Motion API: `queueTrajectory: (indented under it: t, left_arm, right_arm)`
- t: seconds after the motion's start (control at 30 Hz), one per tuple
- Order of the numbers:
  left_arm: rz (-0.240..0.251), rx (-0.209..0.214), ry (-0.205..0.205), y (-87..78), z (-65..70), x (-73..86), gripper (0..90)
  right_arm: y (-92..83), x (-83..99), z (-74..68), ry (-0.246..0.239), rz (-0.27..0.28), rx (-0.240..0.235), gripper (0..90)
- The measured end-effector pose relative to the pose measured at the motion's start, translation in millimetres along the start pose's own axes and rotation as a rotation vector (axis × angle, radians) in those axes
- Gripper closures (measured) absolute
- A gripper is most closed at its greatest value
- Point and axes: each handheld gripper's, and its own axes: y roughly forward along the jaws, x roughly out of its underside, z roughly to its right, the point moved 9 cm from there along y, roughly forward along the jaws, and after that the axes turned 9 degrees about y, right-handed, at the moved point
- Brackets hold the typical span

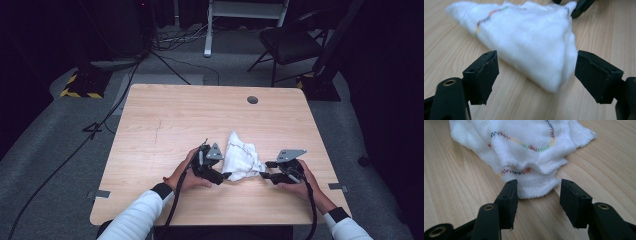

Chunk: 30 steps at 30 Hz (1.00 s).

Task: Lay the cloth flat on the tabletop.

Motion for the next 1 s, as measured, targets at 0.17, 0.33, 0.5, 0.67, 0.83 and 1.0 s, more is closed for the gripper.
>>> queueTrajectory:
  t: [0.17, 0.33, 0.5, 0.67, 0.83, 1.0]
  left_arm:
    - [-0.004, -0.015, 0.03, 14.4, -1.6, -11.6, 23.2]
    - [0.0, 0.002, 0.053, 20.8, -4.3, -15.9, 40.6]
    - [-0.012, -0.01, 0.103, 15.6, -9.9, -13.1, 72.7]
    - [-0.003, -0.029, 0.098, 1.9, -21.3, -8.2, 79.2]
    - [-0.006, -0.038, 0.083, -13.5, -28.2, 1.1, 82.0]
    - [-0.006, -0.065, 0.056, -29.7, -37.6, 13.1, 84.5]
  right_arm:
    - [2.0, -1.8, 0.9, 0.006, 0.008, -0.004, 49.6]
    - [2.9, -3.2, -1.1, -0.001, 0.013, -0.012, 58.8]
    - [5.5, -7.6, -2.8, -0.026, 0.003, 0.0, 77.7]
    - [4.0, -7.1, -1.1, -0.032, -0.001, 0.012, 84.1]
    - [-0.1, -7.4, 2.0, -0.034, 0.005, 0.038, 85.6]
    - [-4.0, -7.4, 3.9, -0.033, 0.014, 0.045, 85.6]
